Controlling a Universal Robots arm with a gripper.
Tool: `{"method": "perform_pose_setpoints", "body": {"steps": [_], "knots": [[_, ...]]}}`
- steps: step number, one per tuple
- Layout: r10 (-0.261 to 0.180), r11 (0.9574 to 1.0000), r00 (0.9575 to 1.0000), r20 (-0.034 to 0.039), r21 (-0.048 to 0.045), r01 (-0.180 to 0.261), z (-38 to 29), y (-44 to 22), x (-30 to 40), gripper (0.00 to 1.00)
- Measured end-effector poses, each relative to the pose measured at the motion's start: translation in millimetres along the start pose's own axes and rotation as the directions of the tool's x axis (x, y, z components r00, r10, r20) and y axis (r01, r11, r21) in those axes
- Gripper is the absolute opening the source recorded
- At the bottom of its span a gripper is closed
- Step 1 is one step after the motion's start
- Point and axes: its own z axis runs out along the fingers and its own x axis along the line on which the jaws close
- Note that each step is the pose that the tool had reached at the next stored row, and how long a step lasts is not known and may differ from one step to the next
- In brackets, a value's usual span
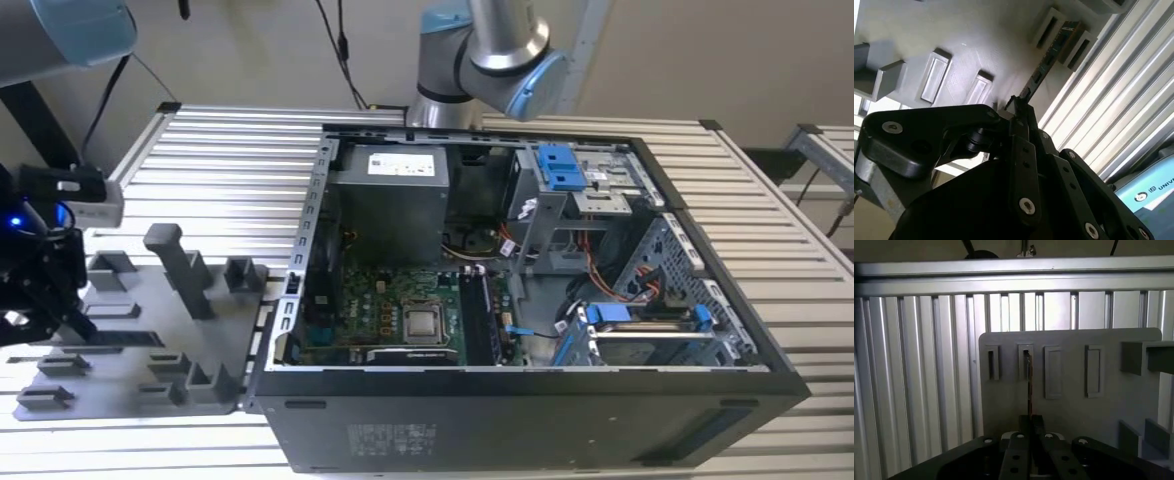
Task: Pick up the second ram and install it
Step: 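Pick up the second ram and move it above second insertion slot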
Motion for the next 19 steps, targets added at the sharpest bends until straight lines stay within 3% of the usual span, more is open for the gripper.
{"method": "perform_pose_setpoints", "body": {"steps": [6,19], "knots": [[0.000,1.0000,1.0000,-0.0001,-0.0001,0.000,-5.5,-0.2,0.0,0.14],[0.000,1.0000,1.0000,-0.0001,-0.0001,0.000,-25.8,-1.1,0.1,0.14]]}}
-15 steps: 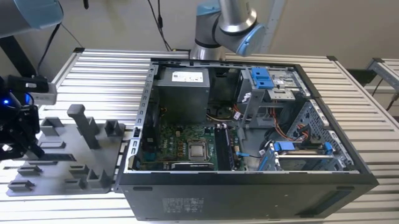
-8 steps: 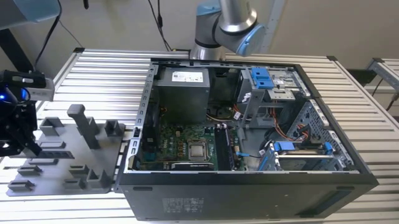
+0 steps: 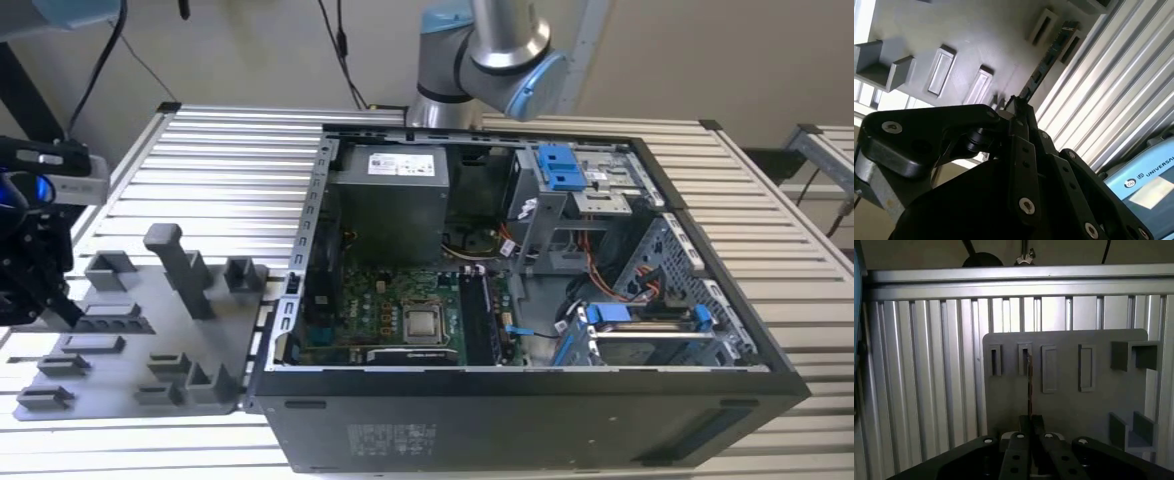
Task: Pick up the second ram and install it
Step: 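Pick up the second ram and move it above second insertion slot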
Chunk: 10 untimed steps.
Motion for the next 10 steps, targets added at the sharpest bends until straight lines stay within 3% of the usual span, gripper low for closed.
{"method": "perform_pose_setpoints", "body": {"steps": [10], "knots": [[0.000,1.0000,1.0000,0.0000,0.0000,0.000,-13.0,-0.6,-0.1,0.14]]}}
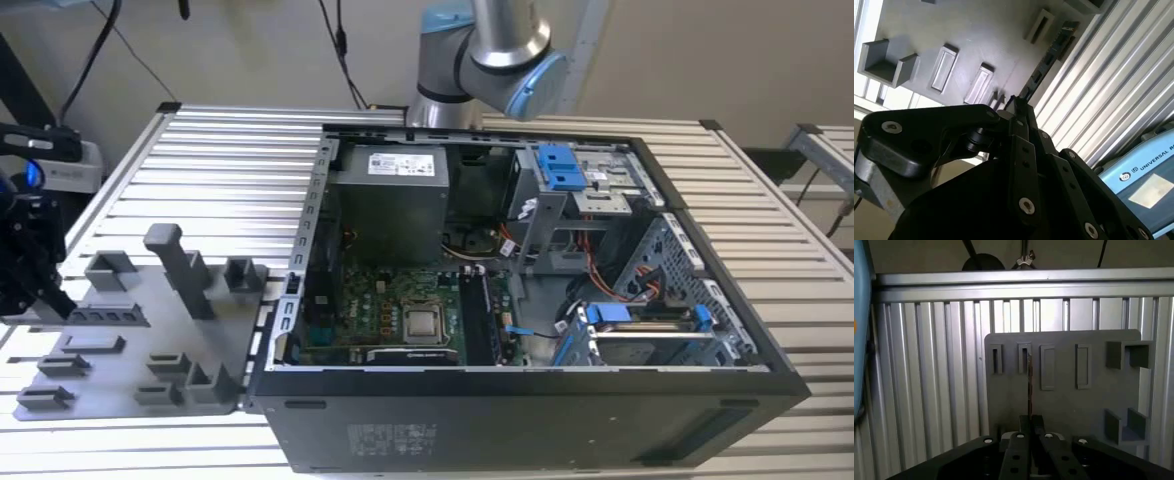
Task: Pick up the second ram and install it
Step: 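Pick up the second ram and move it above second insertion slot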
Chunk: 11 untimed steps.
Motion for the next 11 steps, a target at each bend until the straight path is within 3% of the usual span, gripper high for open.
{"method": "perform_pose_setpoints", "body": {"steps": [11], "knots": [[0.000,1.0000,1.0000,0.0000,-0.0013,0.000,-15.2,-1.0,0.0,0.14]]}}
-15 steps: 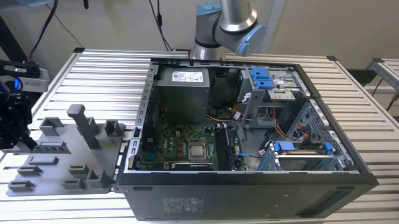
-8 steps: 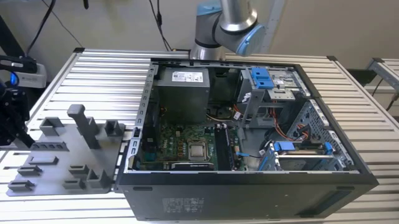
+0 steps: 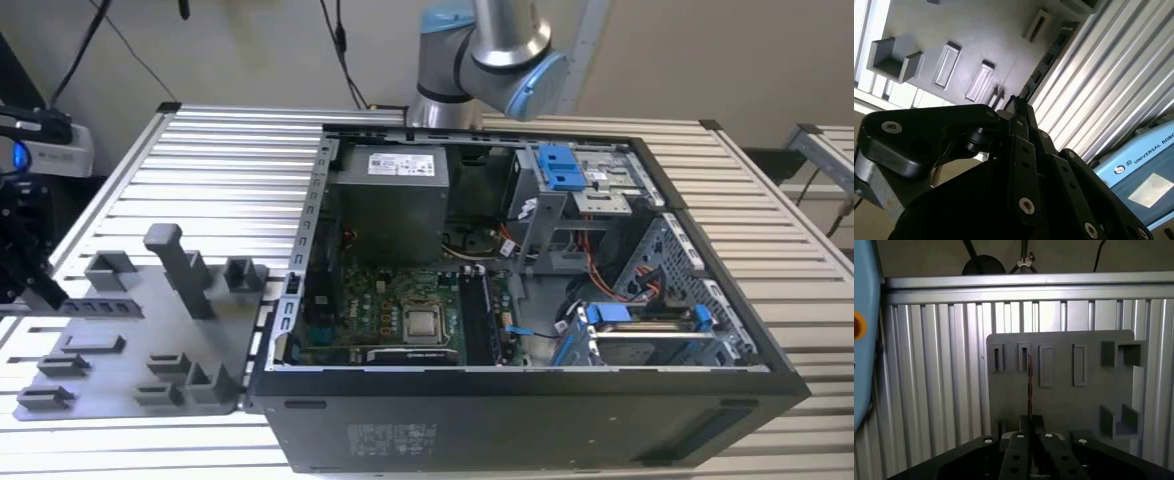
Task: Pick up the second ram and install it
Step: 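Pick up the second ram and move it above second insertion slot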
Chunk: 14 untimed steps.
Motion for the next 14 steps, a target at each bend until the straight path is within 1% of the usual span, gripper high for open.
{"method": "perform_pose_setpoints", "body": {"steps": [6,14], "knots": [[0.000,1.0000,1.0000,-0.0001,-0.0002,0.000,-7.8,-0.3,0.1,0.14],[0.000,1.0000,1.0000,-0.0001,-0.0002,0.000,-20.7,-0.9,0.1,0.14]]}}
